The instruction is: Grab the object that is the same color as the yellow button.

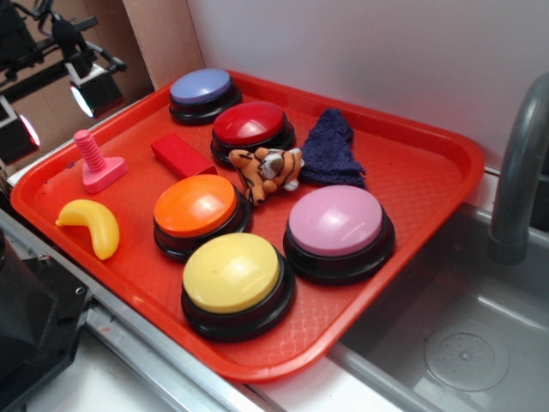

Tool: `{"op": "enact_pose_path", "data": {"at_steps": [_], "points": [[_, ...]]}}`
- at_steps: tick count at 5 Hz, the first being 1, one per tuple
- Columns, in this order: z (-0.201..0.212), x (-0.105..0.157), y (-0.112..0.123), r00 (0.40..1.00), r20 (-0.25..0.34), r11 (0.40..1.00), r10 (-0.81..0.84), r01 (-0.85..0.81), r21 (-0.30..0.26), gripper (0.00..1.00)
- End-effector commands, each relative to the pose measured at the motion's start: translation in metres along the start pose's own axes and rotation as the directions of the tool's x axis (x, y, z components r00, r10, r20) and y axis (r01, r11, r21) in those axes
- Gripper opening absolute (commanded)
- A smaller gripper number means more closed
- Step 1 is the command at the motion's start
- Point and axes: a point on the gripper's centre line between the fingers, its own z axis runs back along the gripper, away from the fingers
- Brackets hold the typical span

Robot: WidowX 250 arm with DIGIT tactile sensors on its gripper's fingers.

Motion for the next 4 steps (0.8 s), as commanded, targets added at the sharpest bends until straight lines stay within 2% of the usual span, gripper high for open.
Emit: {"op": "enact_pose_path", "data": {"at_steps": [1, 3, 4], "points": [[-0.026, 0.014, 0.003, 0.994, 0.053, 0.995, 0.097, -0.097, -0.007, 1.00], [-0.053, 0.021, 0.002, 0.989, 0.045, 0.990, 0.138, -0.140, 0.035, 1.00], [-0.068, 0.022, 0.003, 0.986, 0.021, 0.986, 0.165, -0.166, 0.023, 1.00]]}}
